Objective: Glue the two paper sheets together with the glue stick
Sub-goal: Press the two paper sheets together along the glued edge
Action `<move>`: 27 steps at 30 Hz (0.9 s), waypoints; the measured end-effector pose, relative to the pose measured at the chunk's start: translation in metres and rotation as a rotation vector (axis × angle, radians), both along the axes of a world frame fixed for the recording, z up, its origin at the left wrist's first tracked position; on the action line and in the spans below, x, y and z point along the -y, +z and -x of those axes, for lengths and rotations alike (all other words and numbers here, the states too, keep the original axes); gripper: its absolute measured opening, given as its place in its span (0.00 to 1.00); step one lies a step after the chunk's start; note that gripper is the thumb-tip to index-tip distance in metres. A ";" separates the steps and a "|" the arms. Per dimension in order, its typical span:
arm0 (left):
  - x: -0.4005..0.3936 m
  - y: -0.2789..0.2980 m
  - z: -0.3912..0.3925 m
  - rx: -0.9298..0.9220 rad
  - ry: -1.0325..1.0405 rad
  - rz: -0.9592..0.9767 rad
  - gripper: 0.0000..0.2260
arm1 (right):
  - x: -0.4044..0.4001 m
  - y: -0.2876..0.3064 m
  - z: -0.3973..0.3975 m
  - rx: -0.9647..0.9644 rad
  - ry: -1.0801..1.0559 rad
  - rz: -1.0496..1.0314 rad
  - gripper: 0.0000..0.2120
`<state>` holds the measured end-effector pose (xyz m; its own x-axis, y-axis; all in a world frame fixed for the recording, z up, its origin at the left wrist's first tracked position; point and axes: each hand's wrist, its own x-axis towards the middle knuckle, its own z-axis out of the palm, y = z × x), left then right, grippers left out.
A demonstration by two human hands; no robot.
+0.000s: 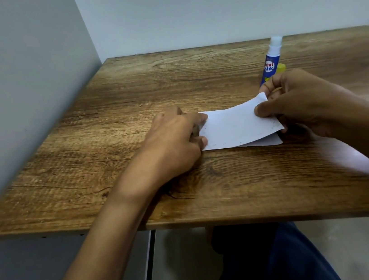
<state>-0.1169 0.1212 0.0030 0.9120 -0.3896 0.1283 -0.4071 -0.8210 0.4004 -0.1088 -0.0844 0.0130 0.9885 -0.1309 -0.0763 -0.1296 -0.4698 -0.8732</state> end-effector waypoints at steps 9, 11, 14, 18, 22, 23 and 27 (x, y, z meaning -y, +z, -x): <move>0.000 0.003 -0.004 -0.047 -0.048 -0.100 0.14 | -0.001 -0.001 0.001 0.038 0.000 0.024 0.10; 0.000 0.005 -0.005 -0.063 -0.058 -0.149 0.14 | -0.002 -0.002 0.000 0.052 -0.002 0.045 0.10; 0.001 0.008 -0.006 -0.071 -0.070 -0.197 0.14 | 0.000 -0.006 -0.001 0.092 -0.005 0.104 0.12; 0.001 0.012 -0.007 -0.092 -0.081 -0.204 0.14 | 0.001 -0.009 -0.002 0.176 -0.015 0.223 0.13; 0.001 0.011 -0.006 -0.071 -0.073 -0.181 0.15 | 0.005 -0.009 -0.001 0.218 -0.016 0.307 0.11; 0.002 0.010 -0.005 -0.060 -0.068 -0.174 0.16 | 0.005 -0.008 -0.001 0.225 -0.025 0.335 0.09; 0.003 0.005 0.000 -0.026 -0.024 -0.115 0.18 | 0.005 -0.006 0.008 0.326 -0.052 0.651 0.05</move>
<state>-0.1171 0.1181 0.0081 0.9045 -0.4223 0.0585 -0.4182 -0.8520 0.3150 -0.1166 -0.0890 0.0071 0.9389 -0.0972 0.3302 0.0526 -0.9075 -0.4168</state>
